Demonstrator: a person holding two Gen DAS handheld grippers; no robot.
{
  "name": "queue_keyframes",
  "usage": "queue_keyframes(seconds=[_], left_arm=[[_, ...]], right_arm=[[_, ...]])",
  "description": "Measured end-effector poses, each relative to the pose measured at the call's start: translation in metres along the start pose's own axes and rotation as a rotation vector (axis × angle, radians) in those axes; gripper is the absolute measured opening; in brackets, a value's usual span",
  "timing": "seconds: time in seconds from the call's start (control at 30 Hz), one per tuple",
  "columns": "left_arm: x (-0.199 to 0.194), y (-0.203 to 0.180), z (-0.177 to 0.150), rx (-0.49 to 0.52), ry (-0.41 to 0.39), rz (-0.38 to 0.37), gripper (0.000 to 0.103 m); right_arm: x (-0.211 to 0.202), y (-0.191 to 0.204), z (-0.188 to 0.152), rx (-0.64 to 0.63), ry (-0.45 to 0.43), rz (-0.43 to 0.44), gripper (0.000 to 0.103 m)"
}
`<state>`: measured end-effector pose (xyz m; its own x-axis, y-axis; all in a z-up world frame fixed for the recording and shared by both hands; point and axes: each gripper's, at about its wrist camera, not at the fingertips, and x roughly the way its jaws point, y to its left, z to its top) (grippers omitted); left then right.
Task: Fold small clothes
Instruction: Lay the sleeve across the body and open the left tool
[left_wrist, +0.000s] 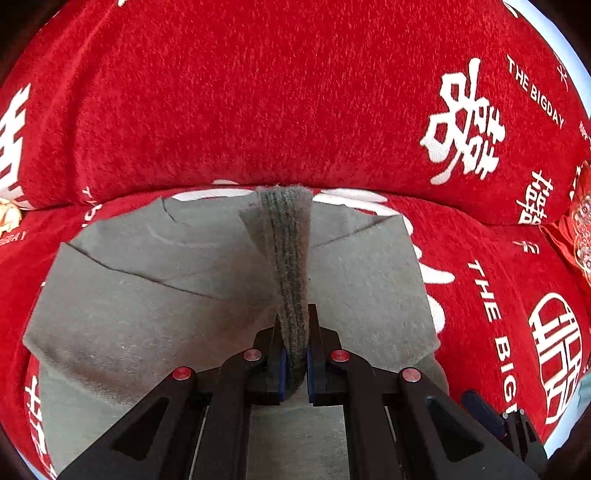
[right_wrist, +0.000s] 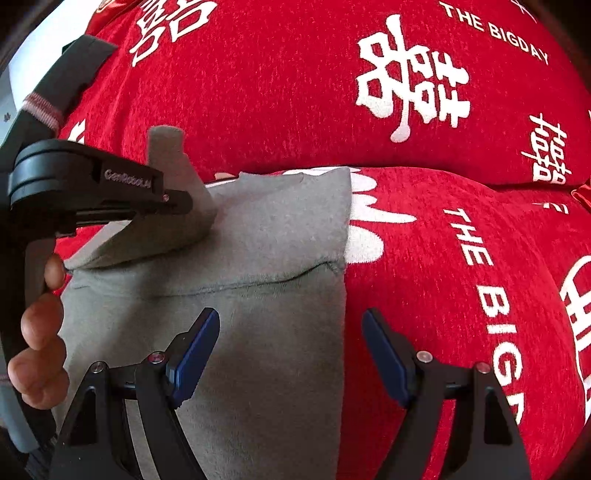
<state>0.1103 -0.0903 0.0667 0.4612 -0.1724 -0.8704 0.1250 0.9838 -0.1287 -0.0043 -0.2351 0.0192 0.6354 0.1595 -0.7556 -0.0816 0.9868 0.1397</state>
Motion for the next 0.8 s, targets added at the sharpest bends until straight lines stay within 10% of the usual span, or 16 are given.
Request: queue_keyframes(seconds=[0.8], left_arm=[[0.032,-0.014,-0.017,0.117,0.084,0.0,0.009]], right_arm=[[0.003,0.03,-0.019,-0.168,0.047,0.028,0.082]])
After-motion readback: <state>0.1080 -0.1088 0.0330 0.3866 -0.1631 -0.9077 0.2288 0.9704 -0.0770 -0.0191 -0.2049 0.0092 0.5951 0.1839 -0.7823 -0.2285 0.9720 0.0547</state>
